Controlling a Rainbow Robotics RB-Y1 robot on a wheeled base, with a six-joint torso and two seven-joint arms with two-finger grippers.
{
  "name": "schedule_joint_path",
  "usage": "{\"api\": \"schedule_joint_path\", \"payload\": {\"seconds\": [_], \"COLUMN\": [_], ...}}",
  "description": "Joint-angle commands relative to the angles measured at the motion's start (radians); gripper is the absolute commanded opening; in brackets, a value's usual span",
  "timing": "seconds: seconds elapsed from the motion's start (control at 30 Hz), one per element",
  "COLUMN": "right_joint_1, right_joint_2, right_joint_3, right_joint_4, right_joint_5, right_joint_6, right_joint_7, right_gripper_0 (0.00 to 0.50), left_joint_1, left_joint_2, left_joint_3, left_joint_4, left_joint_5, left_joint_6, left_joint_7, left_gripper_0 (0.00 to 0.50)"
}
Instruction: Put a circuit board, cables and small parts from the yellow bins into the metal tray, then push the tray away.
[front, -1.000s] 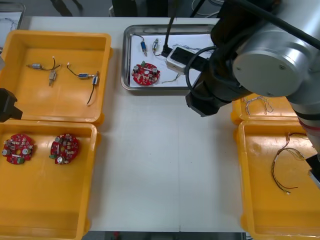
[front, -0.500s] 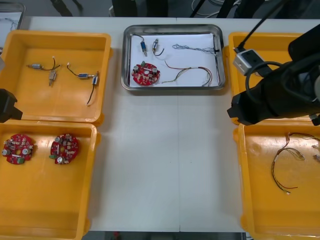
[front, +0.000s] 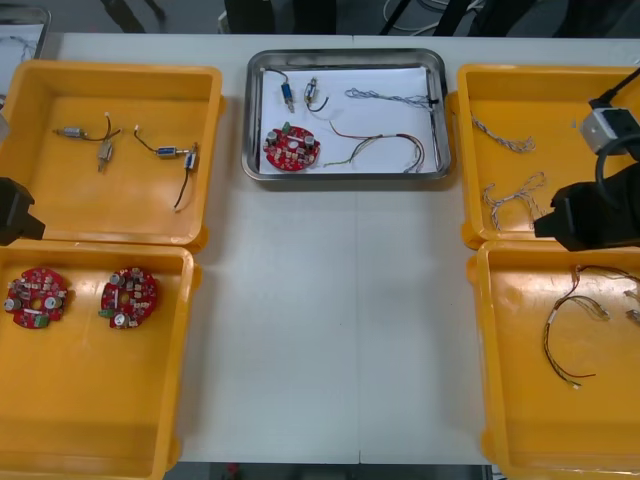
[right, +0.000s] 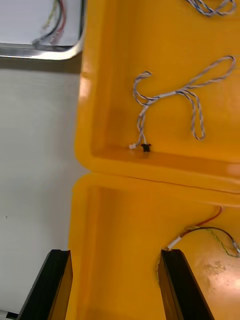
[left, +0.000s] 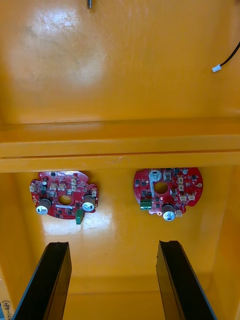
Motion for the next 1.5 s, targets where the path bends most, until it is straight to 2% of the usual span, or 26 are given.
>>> {"api": "schedule_joint_path", "payload": {"seconds": [0.03, 0.27, 0.5, 0.73, 1.5], "right_joint_1": [0.084, 0.175, 0.223, 0.224, 0.186], "right_joint_2": [-0.054, -0.086, -0.089, -0.089, -0.096], "right_joint_3": [-0.093, -0.153, -0.174, -0.174, -0.17], "right_joint_4": [-0.032, -0.032, -0.009, 0.032, 0.034], "right_joint_5": [-0.014, 0.003, 0.035, 0.038, 0.038], "right_joint_6": [0.003, 0.003, 0.003, 0.003, 0.003], "right_joint_7": [0.052, 0.081, 0.116, 0.139, 0.154], "right_gripper_0": [0.5, 0.5, 0.5, 0.5, 0.5], "left_joint_1": [0.019, 0.019, 0.019, 0.019, 0.019], "left_joint_2": [-0.009, -0.009, -0.009, -0.009, -0.009], "left_joint_3": [0.03, 0.03, 0.03, 0.03, 0.03], "left_joint_4": [-0.004, -0.004, -0.004, -0.004, -0.004], "left_joint_5": [-0.008, -0.008, -0.008, -0.008, -0.008], "left_joint_6": [0.007, 0.007, 0.007, 0.007, 0.007], "left_joint_7": [-0.03, -0.03, -0.03, -0.03, -0.03], "left_gripper_0": [0.5, 0.5, 0.5, 0.5, 0.5]}}
